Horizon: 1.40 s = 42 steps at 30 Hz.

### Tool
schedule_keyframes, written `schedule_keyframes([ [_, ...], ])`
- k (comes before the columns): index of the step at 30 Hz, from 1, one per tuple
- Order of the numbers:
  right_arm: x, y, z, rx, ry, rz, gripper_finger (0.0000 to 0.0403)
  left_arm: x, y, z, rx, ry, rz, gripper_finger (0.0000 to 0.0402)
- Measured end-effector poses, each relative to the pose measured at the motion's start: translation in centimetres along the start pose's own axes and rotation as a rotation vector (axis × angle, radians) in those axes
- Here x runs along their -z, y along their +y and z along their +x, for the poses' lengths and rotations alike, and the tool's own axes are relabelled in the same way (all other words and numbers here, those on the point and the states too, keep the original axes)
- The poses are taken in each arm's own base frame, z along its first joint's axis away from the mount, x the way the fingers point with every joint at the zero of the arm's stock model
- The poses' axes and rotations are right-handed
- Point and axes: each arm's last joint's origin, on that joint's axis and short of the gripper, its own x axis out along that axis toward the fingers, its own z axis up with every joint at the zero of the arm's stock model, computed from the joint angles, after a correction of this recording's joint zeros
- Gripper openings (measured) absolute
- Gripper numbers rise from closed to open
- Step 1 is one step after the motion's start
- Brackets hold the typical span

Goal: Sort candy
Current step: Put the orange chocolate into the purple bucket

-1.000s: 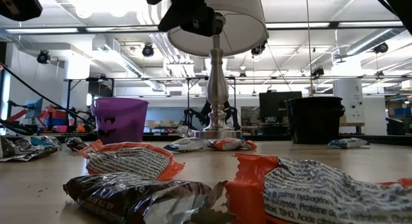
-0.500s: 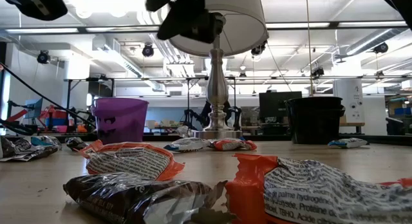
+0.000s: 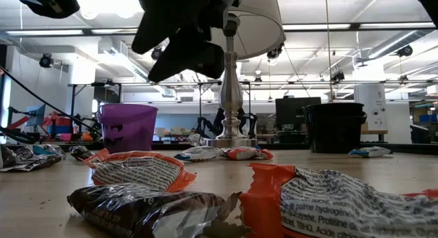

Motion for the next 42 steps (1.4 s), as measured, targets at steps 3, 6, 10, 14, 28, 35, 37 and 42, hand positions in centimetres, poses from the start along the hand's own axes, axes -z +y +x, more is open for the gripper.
schedule_keyframes([
  [3,0.5,0.1,0.8,-0.015,-0.017,0.005,0.0171,0.0,0.0,0.0,0.0,0.0,0.001,0.013],
  [6,1.1,0.1,1.4,-0.011,0.0,0.011,0.0171,0.0,0.0,0.0,0.0,0.0,0.02,0.013],
  [10,1.8,-0.1,2.2,-0.005,0.005,0.016,0.0171,0.0,0.0,0.0,0.0,0.0,0.025,0.013],
  [14,2.5,-0.2,3.0,-0.016,-0.005,0.016,0.0171,0.0,0.0,0.0,0.0,0.0,0.025,0.013],
  [28,4.7,-1.4,5.1,-0.02,-0.002,0.064,0.0171,-0.1,-0.1,0.0,0.006,-0.008,0.023,0.013],
  [35,4.9,-1.5,5.9,-0.042,0.003,0.064,0.0171,-0.1,0.0,0.0,-0.004,-0.017,0.023,0.013],
  [37,5.2,-1.6,6.8,-0.055,0.013,0.06,0.0171,-0.2,0.0,0.0,-0.028,-0.037,0.023,0.013],
  [42,5.7,-1.8,7.9,-0.053,0.028,0.069,0.0171,-0.3,0.1,0.0,-0.049,-0.06,0.021,0.013],
])
